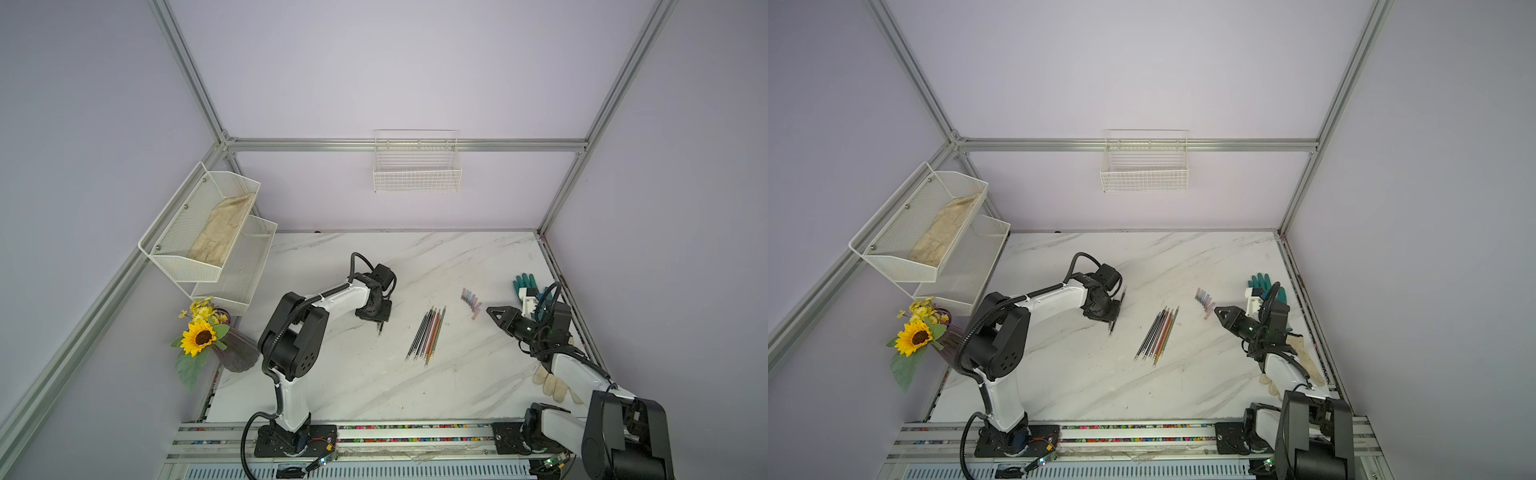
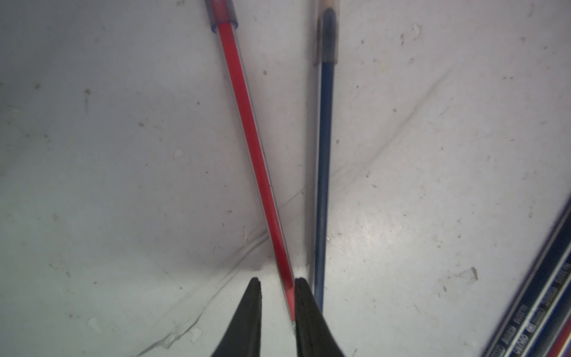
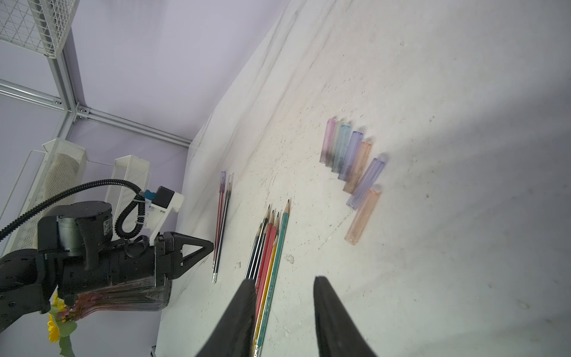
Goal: Remove the protective cover of the pencils
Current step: Pick up the pencil from the center of the board.
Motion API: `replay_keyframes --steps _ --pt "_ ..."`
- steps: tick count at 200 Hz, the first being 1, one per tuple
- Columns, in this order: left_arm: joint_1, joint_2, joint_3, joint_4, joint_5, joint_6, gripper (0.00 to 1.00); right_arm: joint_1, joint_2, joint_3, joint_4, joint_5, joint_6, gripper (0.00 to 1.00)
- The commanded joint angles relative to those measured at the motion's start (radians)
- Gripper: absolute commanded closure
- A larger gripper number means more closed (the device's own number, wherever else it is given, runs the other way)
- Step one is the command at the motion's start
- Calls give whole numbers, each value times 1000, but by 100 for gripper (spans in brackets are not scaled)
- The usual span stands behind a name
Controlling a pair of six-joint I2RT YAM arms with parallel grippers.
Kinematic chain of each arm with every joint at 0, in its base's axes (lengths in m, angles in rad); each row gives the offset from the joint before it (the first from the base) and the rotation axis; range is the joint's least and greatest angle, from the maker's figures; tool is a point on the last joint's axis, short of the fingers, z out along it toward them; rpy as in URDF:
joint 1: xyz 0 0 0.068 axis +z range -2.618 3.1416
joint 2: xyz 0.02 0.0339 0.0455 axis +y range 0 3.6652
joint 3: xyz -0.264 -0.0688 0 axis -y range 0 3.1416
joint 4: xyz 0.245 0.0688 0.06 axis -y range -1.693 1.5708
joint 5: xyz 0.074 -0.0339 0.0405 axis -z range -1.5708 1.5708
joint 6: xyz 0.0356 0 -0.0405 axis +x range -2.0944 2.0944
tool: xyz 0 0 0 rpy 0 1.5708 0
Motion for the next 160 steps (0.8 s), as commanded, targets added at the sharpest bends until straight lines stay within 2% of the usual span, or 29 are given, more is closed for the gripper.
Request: replay_keyframes --steps 1,96,129,160 --pt "0 16 47 13 13 -8 78 4 -1 -14 37 2 -6 65" --pt "5 39 48 -22 -32 -3 80 5 5 -13 38 4 -5 65" --pt "16 15 39 -76 -116 -8 81 5 4 -14 40 4 -5 65" --pt "15 34 44 -93 -102 2 81 6 6 -14 40 4 -5 65"
